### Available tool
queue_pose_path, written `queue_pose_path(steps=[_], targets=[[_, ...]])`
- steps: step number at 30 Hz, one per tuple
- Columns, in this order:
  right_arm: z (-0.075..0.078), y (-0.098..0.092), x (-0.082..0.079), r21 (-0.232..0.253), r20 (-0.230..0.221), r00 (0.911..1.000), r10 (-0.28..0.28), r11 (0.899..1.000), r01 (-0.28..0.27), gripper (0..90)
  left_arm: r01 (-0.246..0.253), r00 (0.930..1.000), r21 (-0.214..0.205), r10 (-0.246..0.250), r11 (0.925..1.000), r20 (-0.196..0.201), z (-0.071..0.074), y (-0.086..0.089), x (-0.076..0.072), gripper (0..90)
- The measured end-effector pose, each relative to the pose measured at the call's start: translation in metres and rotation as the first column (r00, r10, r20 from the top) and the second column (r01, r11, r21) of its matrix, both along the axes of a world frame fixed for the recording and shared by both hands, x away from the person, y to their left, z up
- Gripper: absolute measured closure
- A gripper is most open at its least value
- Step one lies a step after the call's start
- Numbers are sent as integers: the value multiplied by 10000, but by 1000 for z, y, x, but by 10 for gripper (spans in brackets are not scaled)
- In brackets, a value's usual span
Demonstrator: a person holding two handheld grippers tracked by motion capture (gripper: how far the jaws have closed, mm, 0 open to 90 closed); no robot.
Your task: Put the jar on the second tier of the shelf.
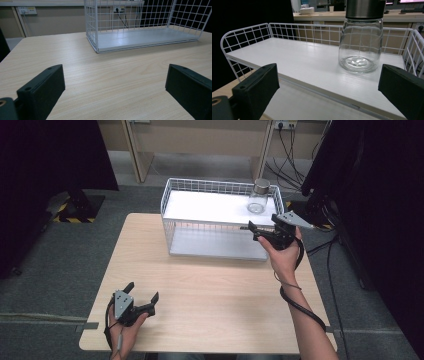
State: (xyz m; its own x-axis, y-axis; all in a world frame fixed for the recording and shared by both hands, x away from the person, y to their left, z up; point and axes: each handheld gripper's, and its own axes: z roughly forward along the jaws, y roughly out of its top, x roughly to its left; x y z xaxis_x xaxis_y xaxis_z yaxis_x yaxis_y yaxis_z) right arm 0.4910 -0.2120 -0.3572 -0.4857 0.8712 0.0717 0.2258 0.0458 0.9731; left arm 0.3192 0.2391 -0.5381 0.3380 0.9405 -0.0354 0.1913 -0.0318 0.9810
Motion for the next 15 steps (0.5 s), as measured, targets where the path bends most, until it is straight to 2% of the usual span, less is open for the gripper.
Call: queue_pose_path(steps=[15], targets=[[-14,-6,-9,13,-172,9998,31,10000,-31,32,-12,10000,3,12,10000,-2,0,0,0,21]])
